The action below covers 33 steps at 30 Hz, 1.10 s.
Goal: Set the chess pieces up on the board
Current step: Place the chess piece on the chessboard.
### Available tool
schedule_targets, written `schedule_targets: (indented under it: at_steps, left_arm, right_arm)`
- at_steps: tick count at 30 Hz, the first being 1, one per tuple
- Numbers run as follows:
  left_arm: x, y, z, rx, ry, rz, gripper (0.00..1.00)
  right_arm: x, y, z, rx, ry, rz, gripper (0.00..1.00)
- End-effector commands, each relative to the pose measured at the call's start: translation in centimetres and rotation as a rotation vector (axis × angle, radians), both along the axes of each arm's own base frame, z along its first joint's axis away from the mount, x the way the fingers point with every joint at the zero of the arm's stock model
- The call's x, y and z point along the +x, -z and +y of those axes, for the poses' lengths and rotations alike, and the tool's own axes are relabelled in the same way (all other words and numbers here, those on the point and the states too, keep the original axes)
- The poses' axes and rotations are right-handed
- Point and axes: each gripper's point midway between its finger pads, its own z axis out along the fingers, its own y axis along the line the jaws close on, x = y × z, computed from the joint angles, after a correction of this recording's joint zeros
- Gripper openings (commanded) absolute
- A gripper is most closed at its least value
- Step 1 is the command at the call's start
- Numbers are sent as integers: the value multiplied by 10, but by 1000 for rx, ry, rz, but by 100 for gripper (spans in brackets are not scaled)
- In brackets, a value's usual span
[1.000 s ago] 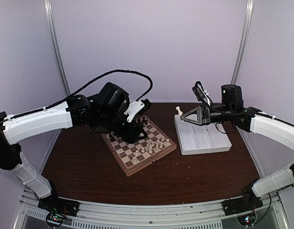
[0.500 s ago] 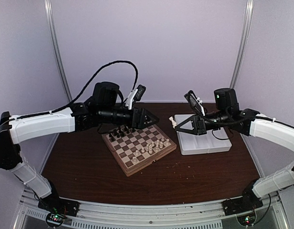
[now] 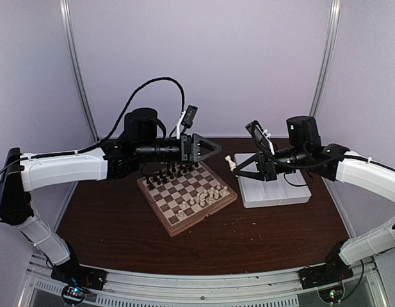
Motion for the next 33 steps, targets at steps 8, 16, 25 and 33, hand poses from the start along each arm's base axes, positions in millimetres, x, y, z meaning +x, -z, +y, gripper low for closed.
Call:
schedule_targets:
  at_steps: [8, 16, 25, 33]
  left_arm:
    - [-4, -20, -11, -89, 73, 12, 51]
    - [-10, -13, -19, -67, 131, 42, 51]
    - [-13, -12, -21, -66, 152, 40, 40]
    - [-13, -9, -21, -60, 158, 41, 30]
  right_arm:
    - [-5, -21, 8, 18, -32, -70, 0]
    - [-4, -21, 13, 17, -45, -73, 0]
    - [-2, -18, 17, 5, -49, -67, 0]
    - [-1, -17, 17, 0, -42, -68, 0]
